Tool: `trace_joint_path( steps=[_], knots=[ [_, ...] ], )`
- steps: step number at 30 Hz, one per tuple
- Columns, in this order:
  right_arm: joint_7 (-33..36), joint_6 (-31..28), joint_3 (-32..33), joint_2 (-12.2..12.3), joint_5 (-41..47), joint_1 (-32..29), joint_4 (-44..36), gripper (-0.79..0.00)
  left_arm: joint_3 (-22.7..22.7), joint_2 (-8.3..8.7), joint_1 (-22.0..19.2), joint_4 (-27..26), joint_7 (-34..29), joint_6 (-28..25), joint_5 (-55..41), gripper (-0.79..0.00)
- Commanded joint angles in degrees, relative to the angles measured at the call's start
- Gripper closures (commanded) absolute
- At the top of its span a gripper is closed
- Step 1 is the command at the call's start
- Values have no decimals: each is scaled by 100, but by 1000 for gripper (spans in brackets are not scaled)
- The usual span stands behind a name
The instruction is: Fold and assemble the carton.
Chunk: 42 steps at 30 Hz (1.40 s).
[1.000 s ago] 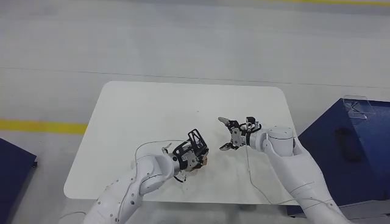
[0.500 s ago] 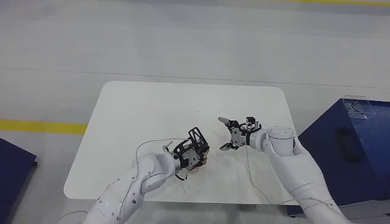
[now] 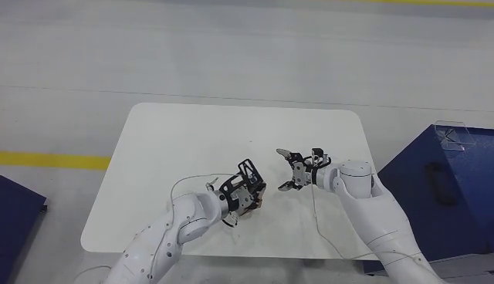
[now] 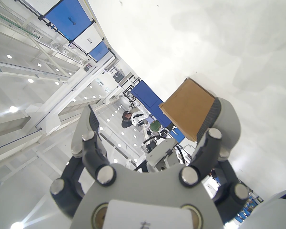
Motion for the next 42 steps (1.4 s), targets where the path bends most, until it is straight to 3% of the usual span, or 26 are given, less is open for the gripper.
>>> trace_joint_path(
  steps=[1, 9, 24, 25, 26, 27, 28, 29, 30, 38, 42],
  knots=[
    [0, 0, 0, 0, 0, 0, 0, -785, -25, 9, 45, -27, -56, -21, 16, 0],
    [0, 0, 0, 0, 0, 0, 0, -785, 52, -65, -55, 224, -344, 98, -169, 0],
    [0, 0, 0, 0, 0, 0, 0, -785, -179, -3, 281, -261, 11, 43, 167, 0],
    [0, 0, 0, 0, 0, 0, 0, -785, -191, -1, 297, -276, 14, 56, 186, -145],
    [0, 0, 0, 0, 0, 0, 0, -785, -217, 0, 319, -309, 43, 129, 196, -705],
    [0, 0, 0, 0, 0, 0, 0, -785, -224, 0, 328, -325, 52, 147, 202, -785],
    [0, 0, 0, 0, 0, 0, 0, -785, -224, 0, 328, -325, 52, 147, 202, -5],
    [0, 0, 0, 0, 0, 0, 0, -785, -223, 0, 328, -323, 51, 141, 202, -13],
    [0, 0, 0, 0, 0, 0, 0, -785, -226, 0, 330, -327, 54, 150, 203, -35],
    [0, 0, 0, 0, 0, 0, 0, -784, -224, 0, 328, -325, 52, 147, 202, -533],
    [0, 0, 0, 0, 0, 0, 0, -784, -224, 0, 328, -325, 52, 147, 201, -692]
  ],
)
